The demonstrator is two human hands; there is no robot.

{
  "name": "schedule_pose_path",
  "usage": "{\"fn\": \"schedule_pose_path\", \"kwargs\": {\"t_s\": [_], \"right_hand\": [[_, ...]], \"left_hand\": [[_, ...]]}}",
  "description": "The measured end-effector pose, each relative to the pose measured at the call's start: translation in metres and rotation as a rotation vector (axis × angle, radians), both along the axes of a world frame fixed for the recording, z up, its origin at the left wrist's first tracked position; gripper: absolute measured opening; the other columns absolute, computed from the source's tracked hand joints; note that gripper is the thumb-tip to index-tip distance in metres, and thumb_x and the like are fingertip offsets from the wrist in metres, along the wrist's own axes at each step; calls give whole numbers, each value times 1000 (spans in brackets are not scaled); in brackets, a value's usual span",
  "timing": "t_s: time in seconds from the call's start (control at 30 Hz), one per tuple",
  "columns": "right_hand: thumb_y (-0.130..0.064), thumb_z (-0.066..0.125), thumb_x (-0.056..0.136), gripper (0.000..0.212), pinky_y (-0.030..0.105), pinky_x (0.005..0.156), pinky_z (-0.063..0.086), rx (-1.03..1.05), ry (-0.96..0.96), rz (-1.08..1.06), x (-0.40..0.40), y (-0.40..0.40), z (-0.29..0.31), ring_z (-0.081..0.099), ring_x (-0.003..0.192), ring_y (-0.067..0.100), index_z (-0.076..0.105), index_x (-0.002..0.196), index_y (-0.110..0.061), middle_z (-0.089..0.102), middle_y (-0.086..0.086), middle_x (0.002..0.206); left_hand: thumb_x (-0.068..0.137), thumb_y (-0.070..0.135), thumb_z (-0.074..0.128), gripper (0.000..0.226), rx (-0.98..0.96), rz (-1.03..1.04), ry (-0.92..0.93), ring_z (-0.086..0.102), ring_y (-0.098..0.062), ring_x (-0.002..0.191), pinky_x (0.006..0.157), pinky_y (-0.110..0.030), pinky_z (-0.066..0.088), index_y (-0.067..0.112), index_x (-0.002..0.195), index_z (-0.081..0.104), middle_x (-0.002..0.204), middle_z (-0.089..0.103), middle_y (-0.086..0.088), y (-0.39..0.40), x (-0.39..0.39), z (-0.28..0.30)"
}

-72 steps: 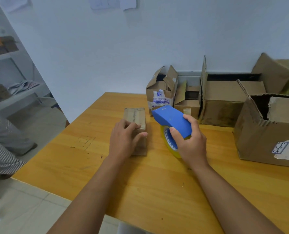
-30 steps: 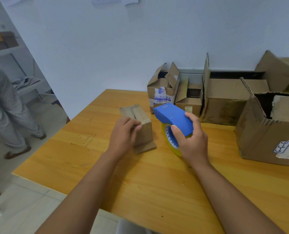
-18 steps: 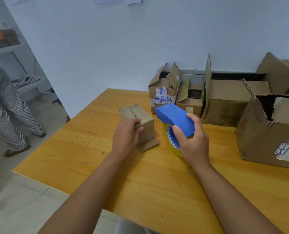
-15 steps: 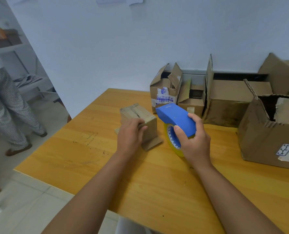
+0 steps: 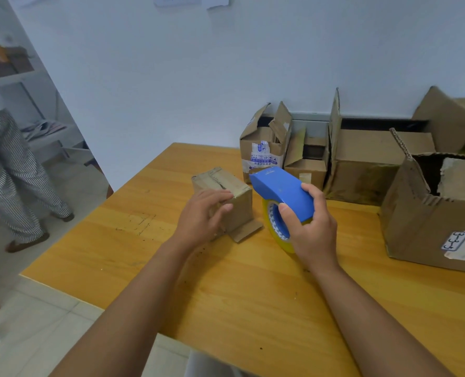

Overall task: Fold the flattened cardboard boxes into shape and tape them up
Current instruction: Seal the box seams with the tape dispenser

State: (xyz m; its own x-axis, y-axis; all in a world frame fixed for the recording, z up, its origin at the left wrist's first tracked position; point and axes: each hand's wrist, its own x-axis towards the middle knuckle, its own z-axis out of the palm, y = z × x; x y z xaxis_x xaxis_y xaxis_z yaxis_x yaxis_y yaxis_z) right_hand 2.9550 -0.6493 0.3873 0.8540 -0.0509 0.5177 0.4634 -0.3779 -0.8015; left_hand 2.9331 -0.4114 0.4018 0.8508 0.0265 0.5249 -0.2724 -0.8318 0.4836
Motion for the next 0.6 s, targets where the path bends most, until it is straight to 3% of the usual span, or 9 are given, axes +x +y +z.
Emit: {"fn": "schedule_pose_path", "kwargs": {"t_s": [0.1, 0.2, 0.33, 0.5, 0.6], "right_hand": [[-53, 60, 86, 56, 34, 63, 53, 6, 5, -4, 0, 0, 1, 57, 86, 10, 47, 135, -29, 52, -8, 110], [-56, 59, 85, 57, 36, 63, 54, 3, 4, -8, 0, 0, 1, 57, 86, 10, 47, 135, -30, 52, -9, 109], [-64, 54, 82, 61, 37, 65, 53, 5, 2, -8, -1, 0, 2, 57, 85, 12, 47, 133, -32, 53, -9, 109], [-65, 53, 82, 62, 38, 64, 54, -3, 6, -11, 0, 0, 2, 57, 86, 12, 46, 134, -31, 52, -9, 111], [-64, 53, 82, 62, 34, 64, 53, -2, 6, -8, 0, 0, 2, 57, 87, 9, 46, 134, -31, 52, -8, 111]], "left_hand": [[96, 29, 64, 35, 59, -96, 122, 42, -1, 123, 102, -20, 32, 27, 132, 64, 134, 54, 20, 13, 0, 8], [95, 24, 66, 36, 97, -95, 129, 42, -3, 120, 95, -7, 27, 27, 131, 64, 132, 55, 19, 15, 1, 12], [88, 32, 73, 35, 119, 36, -18, 45, -11, 100, 80, -27, 39, 18, 120, 71, 112, 69, 6, 6, 3, 8], [81, 34, 76, 35, 164, 138, -114, 50, -24, 83, 70, -32, 38, 8, 106, 76, 93, 74, -4, -8, 2, 4], [84, 32, 74, 36, 200, 112, -91, 53, -28, 88, 72, -33, 38, 9, 112, 75, 100, 73, -5, -7, 2, 8]]}}
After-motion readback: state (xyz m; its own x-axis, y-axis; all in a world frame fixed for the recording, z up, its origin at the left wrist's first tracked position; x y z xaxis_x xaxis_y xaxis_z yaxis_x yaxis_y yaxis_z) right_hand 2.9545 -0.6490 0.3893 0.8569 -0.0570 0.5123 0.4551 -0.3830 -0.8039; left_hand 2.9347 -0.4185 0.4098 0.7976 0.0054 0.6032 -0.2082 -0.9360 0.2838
